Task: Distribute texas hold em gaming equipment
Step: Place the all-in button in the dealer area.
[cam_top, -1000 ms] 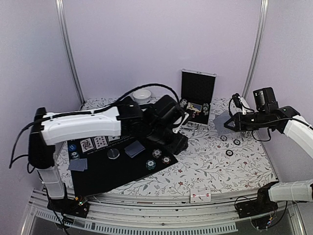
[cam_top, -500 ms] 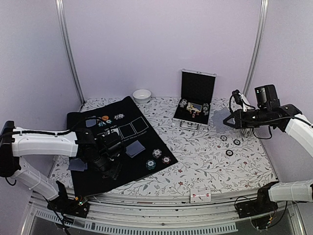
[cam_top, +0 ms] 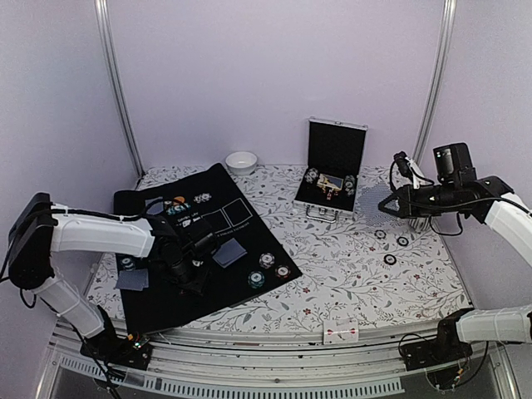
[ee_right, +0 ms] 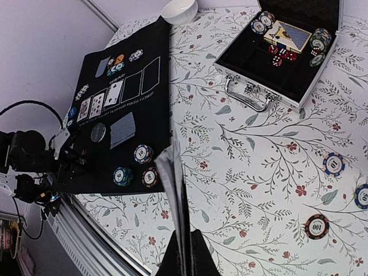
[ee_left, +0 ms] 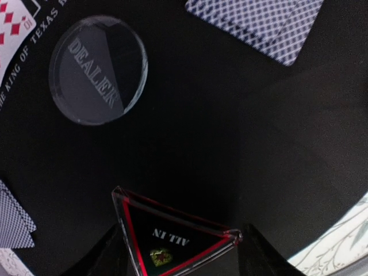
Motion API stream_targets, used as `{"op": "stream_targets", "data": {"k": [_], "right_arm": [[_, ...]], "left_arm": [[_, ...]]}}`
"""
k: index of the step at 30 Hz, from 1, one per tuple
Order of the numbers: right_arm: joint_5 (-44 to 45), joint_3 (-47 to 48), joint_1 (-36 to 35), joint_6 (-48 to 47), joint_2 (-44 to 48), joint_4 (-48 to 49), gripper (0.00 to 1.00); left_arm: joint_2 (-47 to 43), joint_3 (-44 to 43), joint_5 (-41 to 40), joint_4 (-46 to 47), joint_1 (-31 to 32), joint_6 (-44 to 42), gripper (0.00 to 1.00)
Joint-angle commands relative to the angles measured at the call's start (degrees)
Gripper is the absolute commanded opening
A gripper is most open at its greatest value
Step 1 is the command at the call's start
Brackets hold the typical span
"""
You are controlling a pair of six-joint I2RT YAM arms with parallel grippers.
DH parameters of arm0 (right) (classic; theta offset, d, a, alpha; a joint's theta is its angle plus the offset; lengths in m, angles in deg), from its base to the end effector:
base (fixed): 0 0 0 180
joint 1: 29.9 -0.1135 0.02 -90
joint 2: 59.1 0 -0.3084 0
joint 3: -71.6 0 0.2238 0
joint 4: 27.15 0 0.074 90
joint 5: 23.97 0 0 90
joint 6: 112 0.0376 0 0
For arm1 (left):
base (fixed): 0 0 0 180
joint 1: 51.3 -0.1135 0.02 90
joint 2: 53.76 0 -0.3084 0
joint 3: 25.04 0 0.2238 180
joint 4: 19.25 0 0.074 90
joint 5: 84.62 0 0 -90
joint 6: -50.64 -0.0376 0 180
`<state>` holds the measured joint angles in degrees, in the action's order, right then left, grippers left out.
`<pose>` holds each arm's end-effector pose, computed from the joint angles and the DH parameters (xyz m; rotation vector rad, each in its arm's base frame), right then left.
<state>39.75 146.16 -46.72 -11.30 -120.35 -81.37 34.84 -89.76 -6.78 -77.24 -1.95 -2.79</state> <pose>0.1587 0.0654 0.3649 -0.3679 2.2851 0.7718 0.1576 -0.1714 0.2216 0.3002 2.8769 0.0854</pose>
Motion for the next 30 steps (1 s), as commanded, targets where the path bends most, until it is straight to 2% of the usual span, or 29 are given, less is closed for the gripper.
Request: {"op": "stream_targets", "data": {"k": [1, 8, 12, 18, 21, 23, 26, 28, 30], "right_arm": [[-0.37, 2.55, 0.09, 0.2, -0.42, -0.49, 0.02], [-0.66, 3.87, 0.1, 0.91, -1.04, -0.51, 0.02], [-2.55, 5.15, 0.03, 1.9, -2.07, -0.52, 0.02], [-3.13, 7.5, -4.84, 3.04, -4.84, 1.27, 0.02], [-6.87, 8.05, -8.6, 2.86, -6.68, 4.98, 0.02], [-10.42, 7.91, -10.67, 2.9, -7.74, 8.71, 0.02], [-16.46, 7.41, -12.76, 2.67, -9.96, 14.0, 0.02], [-21.17, 6.03, -13.47, 2.91, -11.06, 18.66, 0.02], [-24.69, 4.46, -14.41, 3.54, -11.89, 23.52, 0.02]], "left_arm": [[1.34, -3.12, 0.34, 5.51, -0.85, -2.97, 0.62], [6.03, -3.61, 4.23, 4.25, -1.13, -5.15, 0.7], [5.79, -3.82, 4.27, 3.12, -1.2, -5.67, 0.97], [-0.77, -16.13, 2.44, -5.94, -0.69, -7.97, 0.98], [-4.9, -23.73, 1.85, -7.69, -0.24, -11.46, 0.98], [-7.84, -25.49, 4.65, -3.69, 0.11, -15.4, 0.98], [-11.63, -22.32, 15.45, 8.89, 0.06, -20.49, 0.96], [-13.63, -17.79, 23.63, 22.79, 0.14, -21.34, 0.89], [-14.76, -13.45, 32.41, 33.69, 0.22, -21.83, 0.77]]}}
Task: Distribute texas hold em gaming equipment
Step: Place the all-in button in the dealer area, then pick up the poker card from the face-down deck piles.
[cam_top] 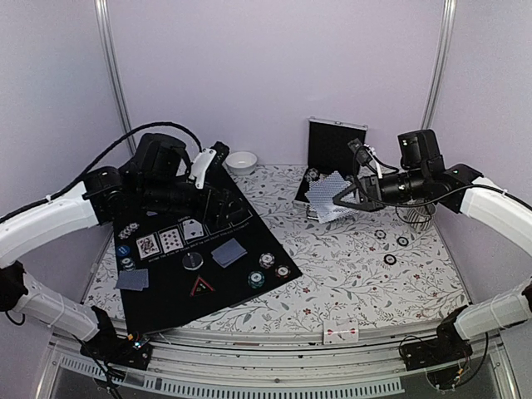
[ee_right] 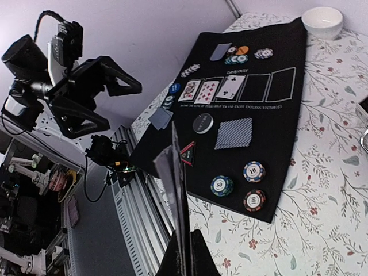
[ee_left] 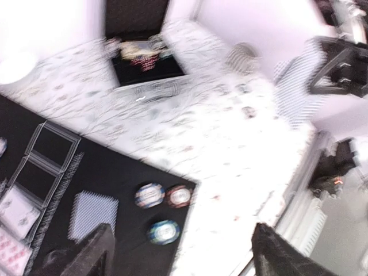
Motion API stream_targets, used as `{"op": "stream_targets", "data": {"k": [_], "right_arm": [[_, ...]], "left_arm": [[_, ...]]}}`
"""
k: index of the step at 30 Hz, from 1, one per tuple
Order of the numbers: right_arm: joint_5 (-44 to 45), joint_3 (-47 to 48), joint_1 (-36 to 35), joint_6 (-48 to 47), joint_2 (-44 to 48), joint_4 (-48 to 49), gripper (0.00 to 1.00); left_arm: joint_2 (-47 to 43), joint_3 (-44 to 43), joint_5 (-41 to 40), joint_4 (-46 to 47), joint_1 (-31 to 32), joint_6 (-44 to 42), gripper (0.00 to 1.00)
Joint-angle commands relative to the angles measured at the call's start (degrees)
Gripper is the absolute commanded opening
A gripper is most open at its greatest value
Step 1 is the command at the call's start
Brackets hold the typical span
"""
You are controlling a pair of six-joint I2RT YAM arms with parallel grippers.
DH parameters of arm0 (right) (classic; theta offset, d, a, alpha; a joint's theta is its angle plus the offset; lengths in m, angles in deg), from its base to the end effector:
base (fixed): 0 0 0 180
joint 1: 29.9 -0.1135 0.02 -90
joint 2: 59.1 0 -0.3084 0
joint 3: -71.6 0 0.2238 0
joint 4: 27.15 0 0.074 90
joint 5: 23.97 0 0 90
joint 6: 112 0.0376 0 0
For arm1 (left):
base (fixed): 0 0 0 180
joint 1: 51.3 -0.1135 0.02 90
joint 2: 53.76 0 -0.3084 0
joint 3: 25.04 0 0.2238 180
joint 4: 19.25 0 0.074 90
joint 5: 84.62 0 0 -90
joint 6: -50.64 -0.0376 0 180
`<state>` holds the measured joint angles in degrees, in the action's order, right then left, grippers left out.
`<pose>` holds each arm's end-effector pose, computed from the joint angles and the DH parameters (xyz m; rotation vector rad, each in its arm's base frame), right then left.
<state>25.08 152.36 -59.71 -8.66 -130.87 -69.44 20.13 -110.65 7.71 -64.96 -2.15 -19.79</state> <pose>0.1875 0.1358 0.3852 -0.7497 2.1023 1.1938 0.1598 -0.1871 0.3929 0.5997 2.1758 -0.7153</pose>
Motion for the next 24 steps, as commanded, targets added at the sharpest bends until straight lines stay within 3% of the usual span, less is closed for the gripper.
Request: {"op": "stream_targets", "data": {"k": [1, 6, 11, 17, 24], "right_arm": [[-11.09, -2.48, -2.05, 1.02, -1.63, 13.22, 0.02], [-14.4, -4.5, -5.59, 0.42, -3.86, 18.58, 0.02], [-15.98, -3.73, -6.76, -0.99, -6.72, 20.94, 0.02], [-16.81, -1.8, -7.26, -1.17, -10.65, 22.71, 0.02], [-17.37, -0.53, -7.35, -1.81, -11.73, 22.78, 0.02]], "left_arm": [[-0.2, 8.96, 20.55, 25.29, 0.52, -5.26, 0.72], [1.32, 11.96, 26.74, 36.12, 1.03, -8.99, 0.47], [3.33, 13.6, 33.13, 42.49, 1.22, -11.88, 0.46], [4.44, 13.1, 30.13, 42.91, 1.27, -13.61, 0.33], [7.87, 10.58, 25.05, 36.32, 1.18, -15.52, 0.31]]}}
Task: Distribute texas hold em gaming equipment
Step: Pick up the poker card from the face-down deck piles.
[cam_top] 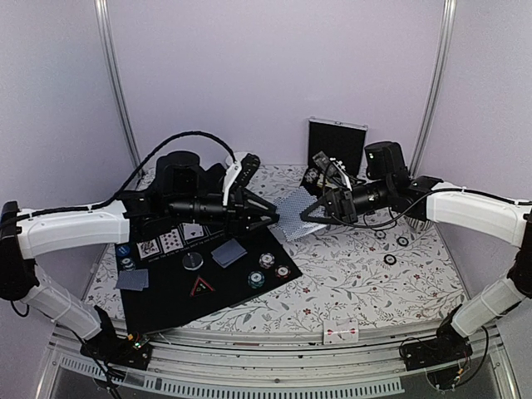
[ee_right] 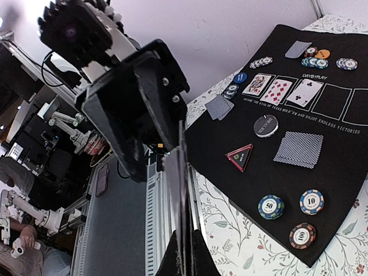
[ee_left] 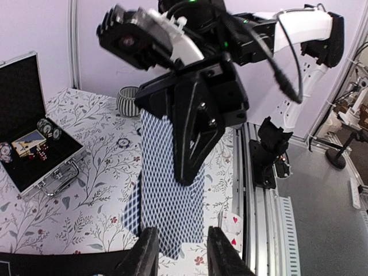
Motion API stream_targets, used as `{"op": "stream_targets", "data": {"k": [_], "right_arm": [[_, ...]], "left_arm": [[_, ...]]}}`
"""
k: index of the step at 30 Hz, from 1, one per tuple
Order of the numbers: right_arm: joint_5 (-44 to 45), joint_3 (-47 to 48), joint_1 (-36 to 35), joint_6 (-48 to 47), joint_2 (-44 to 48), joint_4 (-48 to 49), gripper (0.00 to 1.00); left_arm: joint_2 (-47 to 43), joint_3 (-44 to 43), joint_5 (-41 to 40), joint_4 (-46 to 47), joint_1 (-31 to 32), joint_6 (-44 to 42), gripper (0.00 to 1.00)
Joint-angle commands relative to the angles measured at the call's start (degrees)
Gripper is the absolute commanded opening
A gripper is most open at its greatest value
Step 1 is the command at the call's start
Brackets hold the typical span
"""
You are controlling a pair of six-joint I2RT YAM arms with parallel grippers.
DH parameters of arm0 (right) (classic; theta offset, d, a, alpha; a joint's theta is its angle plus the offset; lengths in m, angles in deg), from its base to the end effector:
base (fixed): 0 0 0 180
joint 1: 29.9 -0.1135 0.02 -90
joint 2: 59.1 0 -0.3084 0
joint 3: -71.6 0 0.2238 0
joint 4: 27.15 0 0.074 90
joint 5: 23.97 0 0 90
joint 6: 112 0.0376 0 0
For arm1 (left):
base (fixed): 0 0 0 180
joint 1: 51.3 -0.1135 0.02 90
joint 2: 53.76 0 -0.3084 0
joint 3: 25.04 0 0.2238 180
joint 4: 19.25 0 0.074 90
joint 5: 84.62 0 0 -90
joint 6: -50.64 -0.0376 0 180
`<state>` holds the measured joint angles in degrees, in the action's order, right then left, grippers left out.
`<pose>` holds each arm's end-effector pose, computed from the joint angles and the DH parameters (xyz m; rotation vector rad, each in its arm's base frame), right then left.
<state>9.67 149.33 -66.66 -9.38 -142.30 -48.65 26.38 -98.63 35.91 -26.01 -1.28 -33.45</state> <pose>0.2142 0.1991 0.3554 -1.0848 1.8597 1.5196 0.1737 -0.2368 0.3673 1.0857 1.5953 -1.1544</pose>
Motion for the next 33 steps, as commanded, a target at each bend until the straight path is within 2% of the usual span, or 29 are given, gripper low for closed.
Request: {"op": "stream_targets", "data": {"k": [1, 6, 8, 9, 10, 12, 17, 19, 21, 26, 33], "right_arm": [[-2.08, 2.51, -0.41, -1.15, -0.3, 2.0, 0.02], [-2.35, 2.34, -0.41, -1.27, -0.25, 1.98, 0.02], [-2.2, 2.19, -0.36, -1.49, -0.17, 2.0, 0.02], [-2.1, 2.17, -0.38, -1.54, -0.23, 1.98, 0.02], [-2.09, 2.16, -0.35, -1.55, -0.21, 2.0, 0.02], [-2.07, 2.08, -0.34, -1.72, -0.26, 1.99, 0.02], [-2.16, 1.99, -0.36, -2.22, -0.13, 1.81, 0.02], [-2.6, 1.9, -0.35, -2.4, 0.0, 1.61, 0.02], [-2.64, 1.96, -0.36, -2.72, 0.12, 1.48, 0.02], [-2.79, 2.25, -0.34, -3.02, 0.03, 1.34, 0.02], [-2.65, 2.0, -0.39, -3.01, 0.68, 0.88, 0.02]], "left_arm": [[1.91, -1.38, -3.37, -2.62, 0.31, -1.59, 0.31], [2.93, -1.59, -2.76, -1.65, 0.27, -0.5, 0.31], [2.52, -1.21, -1.56, -0.27, 0.32, -0.13, 0.23], [2.17, -0.94, -1.26, 0.6, 0.38, 0.15, 0.15], [1.79, -0.59, -1.06, 1.37, 0.35, 0.45, 0.11], [1.17, 0.03, -0.31, 2.9, 0.36, 1.03, 0.1], [-0.27, -0.2, 2.4, 1.93, 0.1, 0.61, 0.21], [-2.02, 0.43, 4.35, 2.72, -1.1, 1.85, 0.3], [-2.41, 0.27, 7.12, 3.42, -2.5, 3.78, 0.36], [2.1, -4.57, 7.77, -3.48, -3.03, 3.55, 0.37], [3.65, -5.54, 7.12, -2.76, -3.86, 4.34, 0.36]]}}
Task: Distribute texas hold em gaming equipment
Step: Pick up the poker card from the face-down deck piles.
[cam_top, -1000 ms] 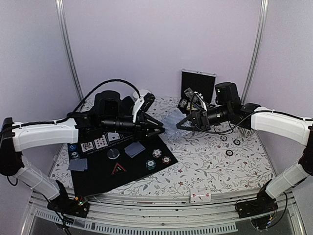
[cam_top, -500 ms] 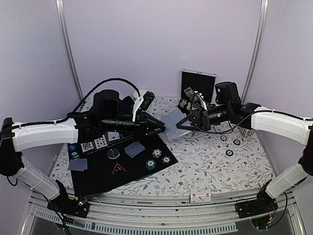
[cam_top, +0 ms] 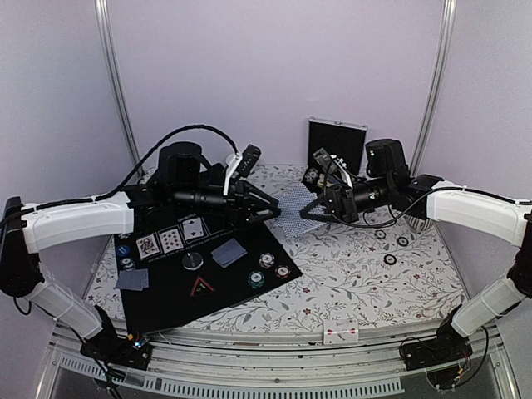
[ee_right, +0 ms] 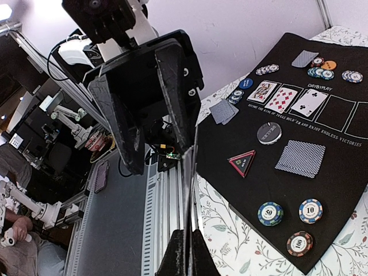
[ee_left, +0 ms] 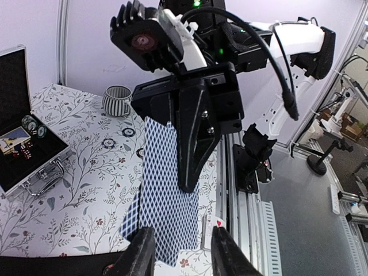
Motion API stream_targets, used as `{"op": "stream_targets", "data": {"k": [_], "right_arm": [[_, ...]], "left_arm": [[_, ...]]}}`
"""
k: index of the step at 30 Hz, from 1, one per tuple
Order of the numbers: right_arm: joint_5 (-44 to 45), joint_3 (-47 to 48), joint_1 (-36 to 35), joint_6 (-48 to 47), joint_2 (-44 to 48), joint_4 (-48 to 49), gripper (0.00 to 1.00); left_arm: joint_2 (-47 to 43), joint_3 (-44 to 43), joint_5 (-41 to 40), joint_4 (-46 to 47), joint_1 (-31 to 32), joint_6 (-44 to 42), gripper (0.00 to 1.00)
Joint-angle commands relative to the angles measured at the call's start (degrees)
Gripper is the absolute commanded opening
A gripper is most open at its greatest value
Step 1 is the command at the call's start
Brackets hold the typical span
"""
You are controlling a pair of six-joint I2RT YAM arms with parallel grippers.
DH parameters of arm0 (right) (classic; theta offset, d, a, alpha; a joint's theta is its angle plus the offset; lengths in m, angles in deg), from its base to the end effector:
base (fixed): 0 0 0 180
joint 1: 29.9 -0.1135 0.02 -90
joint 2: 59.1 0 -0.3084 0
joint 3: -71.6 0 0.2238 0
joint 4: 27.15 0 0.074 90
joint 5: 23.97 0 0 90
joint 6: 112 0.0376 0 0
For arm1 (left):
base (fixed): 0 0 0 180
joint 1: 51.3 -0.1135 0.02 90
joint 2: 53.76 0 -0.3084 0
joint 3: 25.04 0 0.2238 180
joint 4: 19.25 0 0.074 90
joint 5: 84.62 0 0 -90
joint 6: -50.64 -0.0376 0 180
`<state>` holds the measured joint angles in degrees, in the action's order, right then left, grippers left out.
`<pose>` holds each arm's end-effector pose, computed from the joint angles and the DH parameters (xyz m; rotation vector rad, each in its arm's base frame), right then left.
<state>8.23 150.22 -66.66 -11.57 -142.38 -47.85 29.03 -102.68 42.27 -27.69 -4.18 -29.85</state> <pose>0.2149 0.2002 0.3613 -1.1347 1.7869 1.5170 0.1912 -0.2391 0.3749 1.0772 1.6266 -1.2585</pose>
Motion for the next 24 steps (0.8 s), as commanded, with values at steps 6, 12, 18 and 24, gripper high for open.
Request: {"op": "stream_targets", "data": {"k": [6, 12, 18, 24], "right_arm": [[-1.18, 1.0, -0.34, -0.83, 1.06, -0.07, 0.02], [-1.31, 0.87, -0.36, -0.81, 0.76, -0.14, 0.02], [-1.1, 0.85, -0.34, -0.86, 1.06, -0.25, 0.02], [-1.11, 0.65, -0.4, -0.77, 1.35, -0.3, 0.02]], "left_arm": [[1.38, -1.65, 1.45, -1.17, -0.95, 1.09, 0.35], [0.01, -1.24, 2.55, 1.54, -0.92, 1.54, 0.38], [1.73, -2.02, 3.26, 3.03, -0.91, 2.78, 0.39], [1.21, -2.16, 2.23, 4.09, -0.91, 2.4, 0.4]]}}
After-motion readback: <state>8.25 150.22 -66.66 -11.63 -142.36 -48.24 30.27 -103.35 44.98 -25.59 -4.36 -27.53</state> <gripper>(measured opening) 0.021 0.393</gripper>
